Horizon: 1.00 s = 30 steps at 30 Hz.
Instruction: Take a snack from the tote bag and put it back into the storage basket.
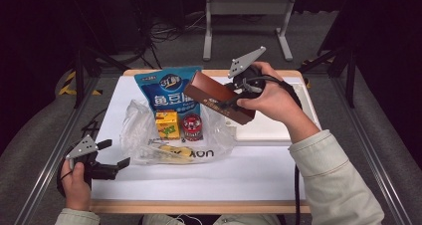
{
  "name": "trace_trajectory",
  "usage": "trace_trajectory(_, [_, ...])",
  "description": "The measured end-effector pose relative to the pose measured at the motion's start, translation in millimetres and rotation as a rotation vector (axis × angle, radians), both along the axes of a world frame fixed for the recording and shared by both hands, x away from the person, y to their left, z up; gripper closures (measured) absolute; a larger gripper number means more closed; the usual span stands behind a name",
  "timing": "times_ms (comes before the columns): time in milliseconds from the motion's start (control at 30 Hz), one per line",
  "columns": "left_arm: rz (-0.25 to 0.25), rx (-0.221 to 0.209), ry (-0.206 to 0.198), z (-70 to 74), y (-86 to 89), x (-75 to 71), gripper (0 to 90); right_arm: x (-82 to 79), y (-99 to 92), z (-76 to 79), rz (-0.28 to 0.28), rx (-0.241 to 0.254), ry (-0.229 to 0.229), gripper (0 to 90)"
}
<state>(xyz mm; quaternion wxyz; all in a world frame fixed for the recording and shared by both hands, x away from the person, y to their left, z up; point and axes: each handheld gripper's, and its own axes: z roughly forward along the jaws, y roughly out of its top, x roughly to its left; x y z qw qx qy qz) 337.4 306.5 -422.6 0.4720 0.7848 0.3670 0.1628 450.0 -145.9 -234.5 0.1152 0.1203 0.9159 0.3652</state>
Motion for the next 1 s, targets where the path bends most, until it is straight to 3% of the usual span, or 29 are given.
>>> trace_trajectory(333, [-0.002,-0.002,-0.005,-0.6,1.5,-2.1,1.5,13.6,-24.5,-1.4,-0.045,-0.021,0.001,42.6])
trace_trajectory(767, [-0.016,-0.004,-0.011,-1.6,4.8,-9.5,1.4,32.2,-50.9,-6.6,-0.063,-0.028,0.006,42.6])
trace_trajectory(1000, [0.005,-0.014,-0.015,-1.1,9.2,-16.3,1.4,42.9,-62.9,-9.4,-0.076,-0.033,0.008,42.6])
